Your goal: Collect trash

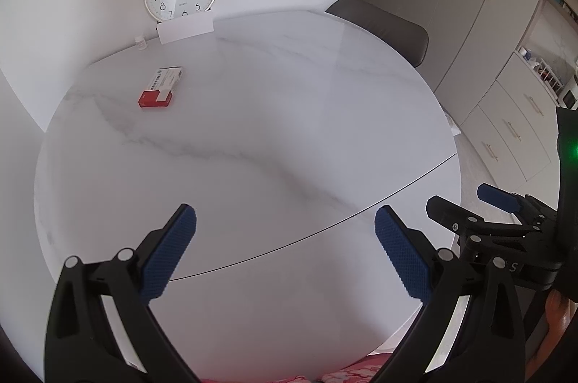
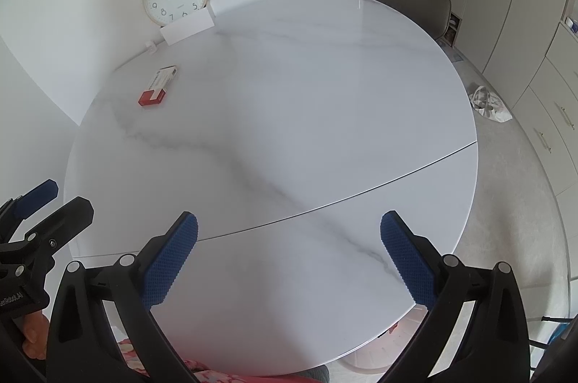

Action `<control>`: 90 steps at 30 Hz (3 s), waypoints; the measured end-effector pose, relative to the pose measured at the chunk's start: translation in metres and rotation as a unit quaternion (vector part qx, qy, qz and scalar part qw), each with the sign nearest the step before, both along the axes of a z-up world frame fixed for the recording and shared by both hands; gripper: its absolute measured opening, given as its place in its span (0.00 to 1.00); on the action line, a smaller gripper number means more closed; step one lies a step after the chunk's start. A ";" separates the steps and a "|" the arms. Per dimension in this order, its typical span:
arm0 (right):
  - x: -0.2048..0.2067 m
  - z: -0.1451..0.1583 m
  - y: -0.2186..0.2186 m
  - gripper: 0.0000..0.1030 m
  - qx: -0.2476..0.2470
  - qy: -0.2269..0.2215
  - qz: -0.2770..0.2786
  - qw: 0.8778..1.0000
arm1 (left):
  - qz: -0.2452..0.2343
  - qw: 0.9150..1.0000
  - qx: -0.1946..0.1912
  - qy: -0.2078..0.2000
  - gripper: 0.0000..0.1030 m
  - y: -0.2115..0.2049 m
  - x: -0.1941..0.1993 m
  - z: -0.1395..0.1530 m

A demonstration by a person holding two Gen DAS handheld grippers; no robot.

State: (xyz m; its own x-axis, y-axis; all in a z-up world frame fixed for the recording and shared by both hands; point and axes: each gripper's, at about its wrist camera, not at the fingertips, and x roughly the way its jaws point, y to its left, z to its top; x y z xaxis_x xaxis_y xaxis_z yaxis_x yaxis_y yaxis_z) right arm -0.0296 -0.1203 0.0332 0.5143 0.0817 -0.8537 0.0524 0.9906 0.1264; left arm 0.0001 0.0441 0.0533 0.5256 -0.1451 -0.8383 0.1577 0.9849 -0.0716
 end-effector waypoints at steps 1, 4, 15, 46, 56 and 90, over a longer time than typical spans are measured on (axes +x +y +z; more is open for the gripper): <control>0.000 0.000 0.000 0.97 -0.001 0.000 0.000 1.000 | 0.000 1.000 0.000 0.000 0.92 0.000 0.000 0.000; 0.000 0.000 0.000 0.97 0.002 0.000 0.000 1.000 | 0.000 1.000 0.000 0.000 0.92 0.000 -0.001 0.000; 0.001 -0.001 0.000 0.97 0.002 0.001 -0.001 1.000 | -0.002 1.000 0.001 0.002 0.92 -0.001 0.000 -0.001; -0.001 -0.001 0.000 0.97 0.000 0.005 0.003 1.000 | -0.004 1.000 0.001 0.004 0.92 -0.001 0.001 -0.003; -0.002 -0.001 0.000 0.97 0.000 0.005 0.003 1.000 | -0.003 1.000 0.002 0.003 0.92 -0.002 0.000 -0.003; -0.003 -0.002 0.000 0.97 0.002 0.006 0.005 1.000 | 0.000 1.000 -0.011 0.005 0.92 0.000 0.002 -0.007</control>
